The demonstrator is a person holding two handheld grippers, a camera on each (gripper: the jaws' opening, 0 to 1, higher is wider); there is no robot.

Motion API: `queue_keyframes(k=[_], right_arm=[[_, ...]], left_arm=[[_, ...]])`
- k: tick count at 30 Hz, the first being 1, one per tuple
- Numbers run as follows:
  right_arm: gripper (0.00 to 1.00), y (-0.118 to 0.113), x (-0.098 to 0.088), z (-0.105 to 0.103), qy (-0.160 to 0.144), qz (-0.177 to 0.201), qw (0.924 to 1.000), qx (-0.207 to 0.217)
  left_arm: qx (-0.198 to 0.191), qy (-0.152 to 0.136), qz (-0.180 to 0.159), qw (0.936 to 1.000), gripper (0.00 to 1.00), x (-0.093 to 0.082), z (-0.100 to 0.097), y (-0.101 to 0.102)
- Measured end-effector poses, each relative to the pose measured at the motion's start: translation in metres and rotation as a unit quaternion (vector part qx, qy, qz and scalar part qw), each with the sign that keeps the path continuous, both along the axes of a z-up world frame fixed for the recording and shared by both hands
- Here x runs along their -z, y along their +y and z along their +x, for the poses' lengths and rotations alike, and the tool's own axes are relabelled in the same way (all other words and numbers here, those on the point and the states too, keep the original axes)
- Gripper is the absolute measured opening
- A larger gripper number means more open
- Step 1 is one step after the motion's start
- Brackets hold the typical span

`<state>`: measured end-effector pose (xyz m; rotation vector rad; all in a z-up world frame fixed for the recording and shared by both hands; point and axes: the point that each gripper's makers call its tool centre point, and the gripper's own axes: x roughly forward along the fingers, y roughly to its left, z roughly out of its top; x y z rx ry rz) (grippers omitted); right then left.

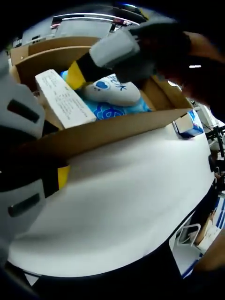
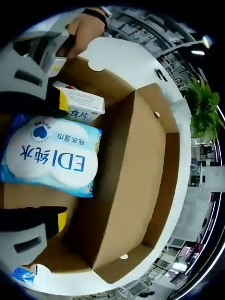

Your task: Operate the shoe box by opening the lid, removing the specified soft item, and placing it in the target area until the item is outside and the box remains undamaged.

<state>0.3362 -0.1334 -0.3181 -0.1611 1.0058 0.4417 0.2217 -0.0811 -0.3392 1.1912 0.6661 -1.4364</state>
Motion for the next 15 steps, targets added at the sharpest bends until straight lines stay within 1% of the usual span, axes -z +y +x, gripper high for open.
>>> queue_keyframes(k=[1,2,5,7,10,11,15], right_arm=[[0.73,0.003,0.002,-0.002,0.011,0.012,0.9998,0.006],[0.72,0.003,0.003,0.000,0.012,0.012,0.9998,0.004],[0.74,0.002,0.006,0.003,0.014,0.005,0.9998,0.010],[0.73,0.003,0.009,0.003,0.019,0.012,0.9996,0.016],[0.73,0.005,0.014,0.007,0.016,0.021,0.9992,0.031],[0.73,0.002,0.018,0.009,0.012,0.009,0.9995,0.028],[0.73,0.001,0.016,0.008,0.017,0.010,0.9995,0.023]], left_arm=[[0.000,0.000,0.000,1.0000,0.07,0.000,0.000,0.000],[-0.001,0.000,0.000,1.0000,0.07,0.000,0.000,0.000],[-0.001,0.001,0.000,1.0000,0.07,0.000,0.000,-0.001],[-0.001,0.001,0.000,1.0000,0.07,0.000,0.001,-0.001],[-0.002,0.001,0.000,1.0000,0.07,0.000,0.000,-0.001],[-0.001,0.001,0.000,1.0000,0.07,0.000,0.001,-0.001],[-0.002,0.001,0.000,1.0000,0.07,0.000,0.000,0.000]])
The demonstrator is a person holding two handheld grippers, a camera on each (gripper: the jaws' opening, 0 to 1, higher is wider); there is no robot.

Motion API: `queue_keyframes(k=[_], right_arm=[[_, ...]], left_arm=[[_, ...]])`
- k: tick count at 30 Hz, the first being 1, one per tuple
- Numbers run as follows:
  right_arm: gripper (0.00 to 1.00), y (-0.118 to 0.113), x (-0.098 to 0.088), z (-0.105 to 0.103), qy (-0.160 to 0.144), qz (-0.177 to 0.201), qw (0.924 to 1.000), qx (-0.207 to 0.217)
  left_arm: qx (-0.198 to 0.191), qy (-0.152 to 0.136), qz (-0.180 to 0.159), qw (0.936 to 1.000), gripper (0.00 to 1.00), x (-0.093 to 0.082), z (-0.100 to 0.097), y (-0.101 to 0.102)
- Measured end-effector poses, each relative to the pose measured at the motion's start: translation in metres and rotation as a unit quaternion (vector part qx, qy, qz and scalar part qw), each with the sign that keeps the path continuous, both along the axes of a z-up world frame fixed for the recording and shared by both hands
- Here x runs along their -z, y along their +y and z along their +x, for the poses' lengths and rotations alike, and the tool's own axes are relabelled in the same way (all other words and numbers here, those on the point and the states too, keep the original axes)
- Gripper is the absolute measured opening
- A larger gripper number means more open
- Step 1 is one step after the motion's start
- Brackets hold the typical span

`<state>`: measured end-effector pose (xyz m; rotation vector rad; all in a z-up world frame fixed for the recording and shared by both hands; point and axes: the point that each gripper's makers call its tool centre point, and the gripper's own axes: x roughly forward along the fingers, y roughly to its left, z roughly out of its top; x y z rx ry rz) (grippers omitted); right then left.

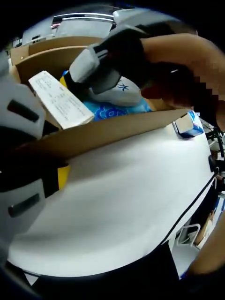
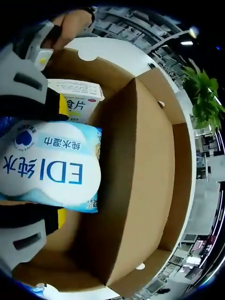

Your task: Operate the shoe box by opening the lid, removing the specified soft item, and placing it in the target area until the item is outside and the box remains undamaged.

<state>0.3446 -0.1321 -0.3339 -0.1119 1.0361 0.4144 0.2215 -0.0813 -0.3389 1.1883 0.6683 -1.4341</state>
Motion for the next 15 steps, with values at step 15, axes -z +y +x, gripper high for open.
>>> queue_keyframes(k=[15], right_arm=[[0.78,-0.037,0.003,0.005,0.010,0.005,0.9996,-0.024]], left_arm=[[0.000,0.004,-0.003,1.0000,0.07,0.000,0.000,0.000]])
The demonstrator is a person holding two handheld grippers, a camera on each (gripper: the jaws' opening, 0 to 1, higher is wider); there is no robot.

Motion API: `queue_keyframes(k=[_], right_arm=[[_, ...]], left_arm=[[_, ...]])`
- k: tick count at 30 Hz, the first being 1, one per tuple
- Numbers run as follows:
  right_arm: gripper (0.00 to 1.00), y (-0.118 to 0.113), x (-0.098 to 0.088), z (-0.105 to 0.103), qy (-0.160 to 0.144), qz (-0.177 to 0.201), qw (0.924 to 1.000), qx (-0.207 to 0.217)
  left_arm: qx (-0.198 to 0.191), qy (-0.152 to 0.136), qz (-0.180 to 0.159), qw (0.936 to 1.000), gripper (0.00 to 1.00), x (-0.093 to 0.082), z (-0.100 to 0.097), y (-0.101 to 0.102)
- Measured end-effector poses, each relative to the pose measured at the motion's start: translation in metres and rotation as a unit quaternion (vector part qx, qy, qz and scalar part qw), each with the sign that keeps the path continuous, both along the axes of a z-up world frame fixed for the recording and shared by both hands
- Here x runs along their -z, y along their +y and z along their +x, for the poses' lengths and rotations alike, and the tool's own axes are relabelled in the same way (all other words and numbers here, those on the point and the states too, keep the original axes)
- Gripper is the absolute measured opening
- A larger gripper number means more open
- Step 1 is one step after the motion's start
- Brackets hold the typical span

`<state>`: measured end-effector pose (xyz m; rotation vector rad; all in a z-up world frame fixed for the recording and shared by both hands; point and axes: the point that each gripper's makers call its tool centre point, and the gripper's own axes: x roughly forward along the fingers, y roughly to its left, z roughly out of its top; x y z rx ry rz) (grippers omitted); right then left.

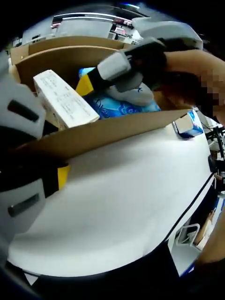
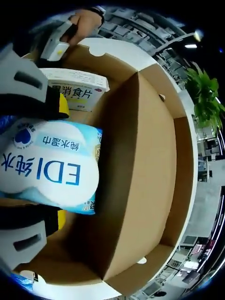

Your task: Operate the shoe box by opening the lid, removing the specified soft item, and placing it in the target area until the item is outside and the box remains undamaged.

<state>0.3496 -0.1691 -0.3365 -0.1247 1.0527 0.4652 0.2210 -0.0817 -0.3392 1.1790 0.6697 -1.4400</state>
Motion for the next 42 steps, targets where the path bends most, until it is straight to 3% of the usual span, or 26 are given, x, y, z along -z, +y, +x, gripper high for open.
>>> queue_keyframes(k=[8,11,17,21,23,25,29,31,32,33,38,42], right_arm=[[0.81,-0.019,0.004,0.000,0.027,-0.010,0.9988,-0.039],[0.81,-0.031,0.005,0.001,0.033,-0.015,0.9989,-0.029],[0.80,-0.030,0.002,0.000,0.024,-0.012,0.9996,-0.013],[0.80,-0.034,-0.010,-0.006,0.005,-0.050,0.9987,-0.006],[0.87,-0.035,-0.012,-0.014,0.010,-0.069,0.9975,0.003],[0.92,-0.039,-0.008,-0.024,0.024,-0.104,0.9942,-0.010],[0.90,-0.041,0.013,-0.028,0.044,-0.124,0.9914,0.001],[0.91,-0.042,0.012,-0.029,0.062,-0.103,0.9923,0.030],[0.92,-0.042,0.009,-0.017,0.024,-0.104,0.9939,0.028],[0.91,-0.045,0.008,-0.015,0.021,-0.114,0.9929,0.026],[0.83,-0.033,0.013,-0.020,0.065,-0.099,0.9929,-0.009],[0.84,-0.034,0.013,-0.021,0.066,-0.097,0.9931,-0.009]], left_arm=[[0.000,0.001,-0.001,1.0000,0.07,0.000,0.001,-0.001],[0.000,0.001,0.000,1.0000,0.07,0.000,0.000,-0.001],[0.000,0.001,0.000,1.0000,0.07,0.000,0.000,-0.001],[0.000,0.001,0.000,1.0000,0.07,0.000,-0.001,-0.001],[0.000,0.001,0.000,1.0000,0.07,0.000,0.000,-0.001],[0.000,0.002,-0.001,1.0000,0.07,0.000,0.001,-0.001],[0.000,0.002,0.000,1.0000,0.07,-0.002,0.002,0.000],[0.000,0.001,0.000,1.0000,0.07,-0.002,0.003,0.000],[0.001,0.001,-0.001,1.0000,0.07,-0.002,0.003,0.000],[0.001,0.001,-0.001,1.0000,0.07,-0.002,0.003,0.000],[0.002,0.002,-0.001,1.0000,0.07,-0.002,0.007,0.000],[0.001,0.002,0.000,1.0000,0.07,-0.002,0.006,-0.001]])
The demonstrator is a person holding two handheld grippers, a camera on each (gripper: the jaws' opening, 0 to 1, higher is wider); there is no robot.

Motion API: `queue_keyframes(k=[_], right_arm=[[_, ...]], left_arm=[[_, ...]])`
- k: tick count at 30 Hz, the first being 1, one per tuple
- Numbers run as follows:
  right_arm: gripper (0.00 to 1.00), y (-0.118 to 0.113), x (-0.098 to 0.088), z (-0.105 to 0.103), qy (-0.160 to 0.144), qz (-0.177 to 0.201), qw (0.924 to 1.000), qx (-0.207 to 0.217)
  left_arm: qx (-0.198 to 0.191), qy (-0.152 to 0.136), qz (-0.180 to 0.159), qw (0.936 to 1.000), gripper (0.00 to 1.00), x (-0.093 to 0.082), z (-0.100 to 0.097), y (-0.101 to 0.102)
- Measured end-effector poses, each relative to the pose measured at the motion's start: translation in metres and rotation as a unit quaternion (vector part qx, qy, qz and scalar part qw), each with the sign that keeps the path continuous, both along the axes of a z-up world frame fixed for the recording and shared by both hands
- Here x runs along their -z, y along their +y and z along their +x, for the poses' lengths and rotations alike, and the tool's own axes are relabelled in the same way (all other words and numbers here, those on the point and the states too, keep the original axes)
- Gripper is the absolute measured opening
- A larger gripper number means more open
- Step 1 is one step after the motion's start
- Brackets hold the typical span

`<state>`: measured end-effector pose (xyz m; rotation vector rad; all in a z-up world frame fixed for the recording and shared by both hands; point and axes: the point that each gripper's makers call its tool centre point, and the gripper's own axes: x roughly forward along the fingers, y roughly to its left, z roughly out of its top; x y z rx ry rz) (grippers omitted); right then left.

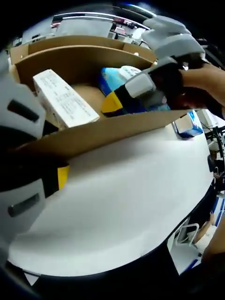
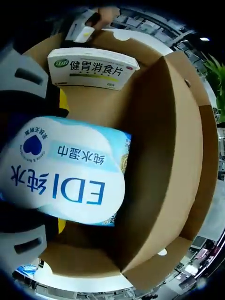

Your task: Operate the shoe box by opening the lid, removing the specified soft item, and placing it in the target area until the item is outside and the box remains undamaged.

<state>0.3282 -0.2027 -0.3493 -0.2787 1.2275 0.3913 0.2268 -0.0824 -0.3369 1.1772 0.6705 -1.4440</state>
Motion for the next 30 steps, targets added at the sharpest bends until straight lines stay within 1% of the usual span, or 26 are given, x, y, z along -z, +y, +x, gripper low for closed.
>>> queue_keyframes(k=[5,8,9,15,17,18,19,20,21,22,23,28,30], right_arm=[[0.85,-0.005,0.000,0.004,0.005,-0.001,1.0000,-0.005],[0.85,-0.004,-0.001,0.007,0.008,-0.003,0.9999,-0.011],[0.85,0.000,-0.002,-0.002,0.004,-0.003,0.9999,-0.014],[0.85,0.002,-0.002,-0.004,0.007,-0.004,0.9998,-0.017],[0.85,0.003,-0.003,-0.001,0.000,0.002,1.0000,0.001],[0.87,0.003,-0.004,0.004,-0.011,0.010,0.9996,0.026],[0.89,0.006,-0.005,0.002,-0.002,0.019,0.9993,0.034],[0.89,0.009,-0.006,0.003,-0.002,0.025,0.9990,0.037],[0.87,0.004,-0.004,0.001,0.004,-0.001,0.9997,0.024],[0.86,-0.003,-0.002,-0.001,0.007,-0.040,0.9992,-0.003],[0.86,0.006,-0.004,-0.003,0.011,-0.007,0.9998,0.016],[0.86,0.012,-0.002,-0.009,0.017,-0.008,0.9997,0.015],[0.87,0.015,-0.003,-0.010,0.012,-0.002,0.9999,0.011]], left_arm=[[0.000,-0.002,0.001,1.0000,0.07,0.000,0.000,-0.001],[-0.004,-0.005,0.001,1.0000,0.07,0.001,-0.002,-0.002],[-0.006,-0.006,0.003,1.0000,0.07,0.001,-0.002,-0.002],[-0.007,-0.009,0.003,0.9999,0.08,0.000,-0.002,-0.002],[-0.008,-0.010,0.003,0.9999,0.08,0.001,-0.002,-0.002],[-0.009,-0.009,0.003,0.9999,0.08,0.001,-0.002,-0.002],[-0.009,-0.009,0.003,0.9999,0.08,0.001,-0.002,-0.002],[-0.010,-0.009,0.002,0.9999,0.08,0.001,-0.003,-0.001],[-0.010,-0.008,0.002,0.9999,0.08,0.001,-0.003,-0.001],[-0.010,-0.008,0.001,0.9999,0.08,0.001,-0.003,-0.001],[-0.010,-0.008,0.001,0.9999,0.08,0.001,-0.003,-0.001],[-0.009,-0.007,0.001,0.9999,0.08,0.001,-0.003,-0.001],[-0.010,-0.007,0.001,0.9999,0.08,0.001,-0.003,-0.001]])
